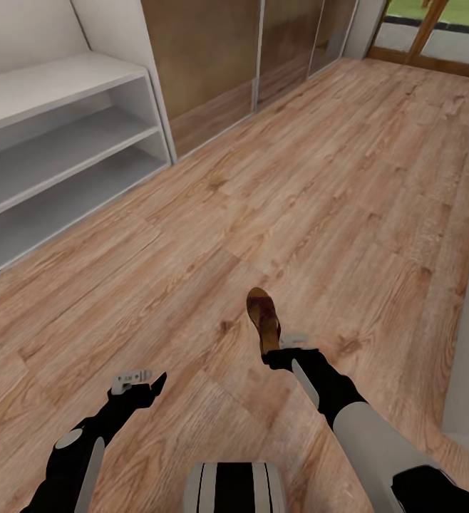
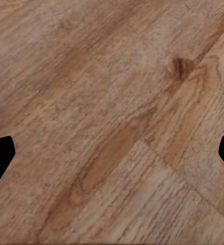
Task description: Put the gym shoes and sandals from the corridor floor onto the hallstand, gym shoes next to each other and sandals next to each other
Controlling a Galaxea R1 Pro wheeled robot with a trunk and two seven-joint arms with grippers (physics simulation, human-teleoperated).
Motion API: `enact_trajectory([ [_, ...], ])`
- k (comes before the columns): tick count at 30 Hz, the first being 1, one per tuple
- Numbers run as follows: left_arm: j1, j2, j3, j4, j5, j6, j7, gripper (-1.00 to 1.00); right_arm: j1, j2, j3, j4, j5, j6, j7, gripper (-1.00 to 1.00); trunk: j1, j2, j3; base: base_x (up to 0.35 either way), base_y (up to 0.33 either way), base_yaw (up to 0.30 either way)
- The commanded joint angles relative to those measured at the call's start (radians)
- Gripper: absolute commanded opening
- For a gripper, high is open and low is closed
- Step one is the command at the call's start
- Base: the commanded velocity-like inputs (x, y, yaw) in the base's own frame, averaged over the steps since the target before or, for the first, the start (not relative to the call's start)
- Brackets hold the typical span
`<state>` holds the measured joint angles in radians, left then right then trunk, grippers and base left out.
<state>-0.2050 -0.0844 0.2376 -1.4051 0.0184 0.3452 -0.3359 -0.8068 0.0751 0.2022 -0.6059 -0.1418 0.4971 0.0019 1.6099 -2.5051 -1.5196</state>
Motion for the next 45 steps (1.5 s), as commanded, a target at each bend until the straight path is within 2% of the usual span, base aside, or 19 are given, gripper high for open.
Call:
enact_trajectory([
  [1,0.000,0.000,0.000,0.000,0.000,0.000,0.000,1.00,0.000,0.000,0.000,0.000,-0.004,0.000,-0.003,-1.00,0.000,0.000,-0.001,0.005,-0.004,0.202],
  [45,0.000,0.000,0.000,0.000,0.001,0.000,0.000,1.00,0.000,0.000,0.000,0.000,-0.004,0.000,-0.003,-1.00,0.000,0.000,-0.055,0.000,0.000,0.202],
])
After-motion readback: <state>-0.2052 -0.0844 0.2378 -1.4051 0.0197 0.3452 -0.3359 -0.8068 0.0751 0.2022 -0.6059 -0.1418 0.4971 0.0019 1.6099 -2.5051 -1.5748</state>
